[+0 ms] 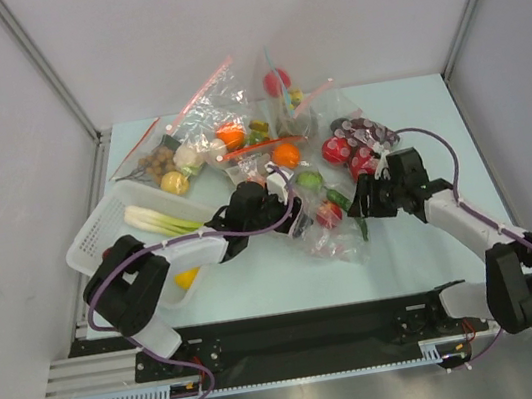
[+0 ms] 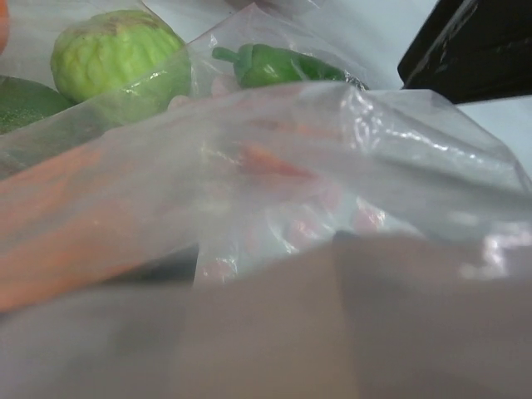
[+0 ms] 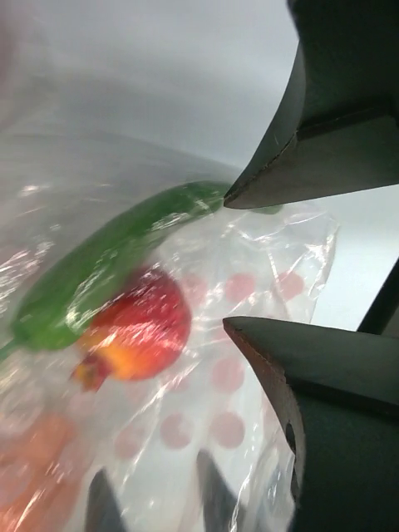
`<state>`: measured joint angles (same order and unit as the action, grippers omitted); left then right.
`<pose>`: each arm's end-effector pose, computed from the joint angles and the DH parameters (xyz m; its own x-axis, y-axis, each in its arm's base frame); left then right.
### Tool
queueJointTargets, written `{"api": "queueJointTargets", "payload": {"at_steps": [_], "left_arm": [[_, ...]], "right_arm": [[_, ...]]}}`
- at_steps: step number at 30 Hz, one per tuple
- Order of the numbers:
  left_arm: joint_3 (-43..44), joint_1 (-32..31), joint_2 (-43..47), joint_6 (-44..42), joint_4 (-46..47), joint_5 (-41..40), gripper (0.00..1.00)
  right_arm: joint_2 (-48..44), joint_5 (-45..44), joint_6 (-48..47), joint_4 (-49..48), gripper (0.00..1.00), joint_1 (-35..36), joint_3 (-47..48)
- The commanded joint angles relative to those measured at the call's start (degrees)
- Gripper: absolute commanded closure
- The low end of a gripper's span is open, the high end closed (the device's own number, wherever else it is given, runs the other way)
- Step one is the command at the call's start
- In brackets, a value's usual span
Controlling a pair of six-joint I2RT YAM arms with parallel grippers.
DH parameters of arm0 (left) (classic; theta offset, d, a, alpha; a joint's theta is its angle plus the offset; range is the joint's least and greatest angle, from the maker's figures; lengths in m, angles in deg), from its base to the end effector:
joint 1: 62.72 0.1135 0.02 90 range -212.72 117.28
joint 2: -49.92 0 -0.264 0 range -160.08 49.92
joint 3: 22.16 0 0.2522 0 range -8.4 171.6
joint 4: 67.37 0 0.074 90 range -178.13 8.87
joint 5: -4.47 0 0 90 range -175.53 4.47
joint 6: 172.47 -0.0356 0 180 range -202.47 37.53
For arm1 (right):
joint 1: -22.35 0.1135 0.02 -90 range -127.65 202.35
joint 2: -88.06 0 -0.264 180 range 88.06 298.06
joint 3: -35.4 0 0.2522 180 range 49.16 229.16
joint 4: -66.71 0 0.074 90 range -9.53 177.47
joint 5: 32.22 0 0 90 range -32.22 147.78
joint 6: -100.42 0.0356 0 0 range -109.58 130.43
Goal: Open the zip-top bag and remove the fake food
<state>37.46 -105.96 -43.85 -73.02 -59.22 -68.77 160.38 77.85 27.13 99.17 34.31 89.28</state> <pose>0.2430 -0.2426 0.1880 -0.4537 0.2109 -0.8658 0.7809 0.5622 -0.2723 0.2389 0.0631 0.2019 -0.8440 0.0973 -0.5275 -0.1709 0.8834 0.4364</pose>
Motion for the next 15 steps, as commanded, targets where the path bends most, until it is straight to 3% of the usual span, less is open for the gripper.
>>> {"api": "queueJointTargets", "payload": {"at_steps": [1,15], "left_arm": [[1.68,-0.35,-0.26,-1.89,2.7,0.65,0.28],[2.12,-0.61,-3.69,0.13,6.91,2.23,0.23]], "right_arm": [[-0.69,-1.18,0.16,-4.0,0.41,-0.37,3.29],[14.43,0.31,1.84,-19.82,0.5,-0.45,6.11]]}}
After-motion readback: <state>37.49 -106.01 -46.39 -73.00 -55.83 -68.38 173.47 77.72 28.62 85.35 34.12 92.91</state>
